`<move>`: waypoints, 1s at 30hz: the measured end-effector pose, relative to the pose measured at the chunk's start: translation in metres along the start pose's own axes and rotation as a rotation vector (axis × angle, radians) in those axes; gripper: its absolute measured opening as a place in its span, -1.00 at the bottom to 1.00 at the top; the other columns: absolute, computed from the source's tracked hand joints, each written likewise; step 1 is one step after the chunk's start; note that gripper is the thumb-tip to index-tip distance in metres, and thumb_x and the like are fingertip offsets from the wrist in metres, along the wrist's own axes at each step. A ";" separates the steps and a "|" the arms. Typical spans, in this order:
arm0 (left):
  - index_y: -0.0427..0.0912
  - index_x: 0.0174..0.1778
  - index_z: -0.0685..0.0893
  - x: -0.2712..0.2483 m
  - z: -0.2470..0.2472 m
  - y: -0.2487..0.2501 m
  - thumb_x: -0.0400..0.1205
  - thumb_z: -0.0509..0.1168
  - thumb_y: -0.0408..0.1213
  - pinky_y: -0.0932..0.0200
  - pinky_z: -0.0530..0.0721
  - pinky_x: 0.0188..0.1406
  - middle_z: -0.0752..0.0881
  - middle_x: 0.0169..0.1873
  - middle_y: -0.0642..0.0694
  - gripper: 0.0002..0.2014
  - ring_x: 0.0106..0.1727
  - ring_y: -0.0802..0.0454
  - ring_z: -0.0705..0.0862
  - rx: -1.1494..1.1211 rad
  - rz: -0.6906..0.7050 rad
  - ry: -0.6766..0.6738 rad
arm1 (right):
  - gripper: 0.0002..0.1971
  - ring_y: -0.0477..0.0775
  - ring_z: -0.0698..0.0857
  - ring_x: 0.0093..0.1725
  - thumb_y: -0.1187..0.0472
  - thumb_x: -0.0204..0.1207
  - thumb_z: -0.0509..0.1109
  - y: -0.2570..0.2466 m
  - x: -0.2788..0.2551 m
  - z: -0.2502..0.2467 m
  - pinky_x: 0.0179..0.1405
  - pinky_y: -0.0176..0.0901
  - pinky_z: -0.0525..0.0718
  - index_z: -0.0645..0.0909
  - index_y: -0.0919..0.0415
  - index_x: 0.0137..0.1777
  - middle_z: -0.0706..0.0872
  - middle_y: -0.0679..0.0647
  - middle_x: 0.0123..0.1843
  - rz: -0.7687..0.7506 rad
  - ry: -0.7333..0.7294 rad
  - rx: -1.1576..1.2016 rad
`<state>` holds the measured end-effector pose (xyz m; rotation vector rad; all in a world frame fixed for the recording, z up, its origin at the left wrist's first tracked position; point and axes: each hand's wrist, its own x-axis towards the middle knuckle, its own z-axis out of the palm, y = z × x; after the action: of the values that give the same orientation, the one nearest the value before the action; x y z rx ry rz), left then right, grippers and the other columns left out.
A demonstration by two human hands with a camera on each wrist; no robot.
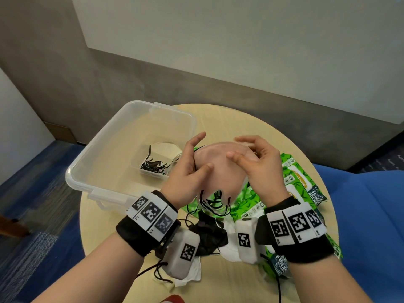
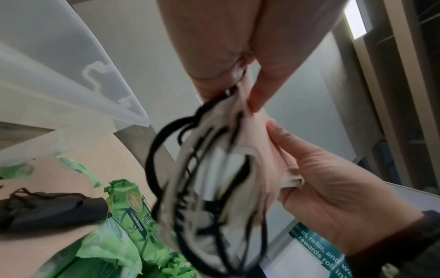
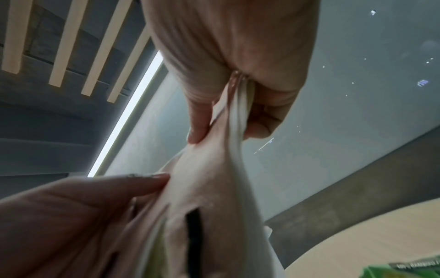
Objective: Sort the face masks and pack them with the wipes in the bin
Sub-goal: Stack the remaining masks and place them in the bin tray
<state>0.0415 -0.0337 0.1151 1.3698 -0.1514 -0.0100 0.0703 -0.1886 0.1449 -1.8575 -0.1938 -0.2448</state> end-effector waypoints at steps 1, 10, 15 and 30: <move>0.09 0.36 0.33 0.001 0.000 -0.002 0.52 0.20 -0.36 0.17 0.66 0.08 0.65 0.12 -0.15 -0.50 0.06 0.07 0.67 0.012 0.016 0.035 | -0.66 -0.13 0.62 -0.26 0.22 0.34 0.57 0.002 -0.001 0.001 -0.21 -0.33 0.57 0.55 -0.11 0.01 0.65 0.04 -0.27 0.018 0.055 0.012; -0.15 0.28 0.36 0.004 0.007 -0.005 0.66 0.07 -0.62 0.41 0.65 -0.17 0.61 -0.01 0.00 -0.65 -0.17 0.41 0.66 -0.062 0.062 0.245 | -0.35 0.02 0.66 0.22 -0.36 0.30 0.28 0.008 -0.008 0.014 0.28 0.01 0.59 0.54 0.13 0.20 0.71 0.06 0.17 0.302 -0.134 0.059; -0.13 0.24 0.40 0.003 0.009 -0.004 0.69 0.10 -0.50 0.36 0.67 -0.21 0.64 -0.04 -0.01 -0.74 -0.18 0.35 0.68 -0.090 0.067 0.231 | -0.58 0.06 0.64 0.26 -0.03 0.58 0.20 0.000 -0.010 0.019 0.28 0.03 0.59 0.47 0.25 0.30 0.67 0.15 0.25 0.308 -0.215 0.123; -0.22 -0.02 0.53 0.006 -0.004 0.001 0.63 0.28 -0.41 0.27 0.50 -0.64 0.61 -0.32 -0.09 -0.93 -0.55 0.21 0.56 0.037 -0.034 0.237 | -0.75 0.15 0.64 0.19 0.44 0.61 0.17 0.001 -0.005 0.010 0.20 0.05 0.59 0.46 0.31 0.27 0.65 0.24 0.22 0.288 -0.246 0.126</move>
<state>0.0483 -0.0307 0.1157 1.3993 0.0708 0.1269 0.0662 -0.1797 0.1403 -1.7614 -0.1050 0.1915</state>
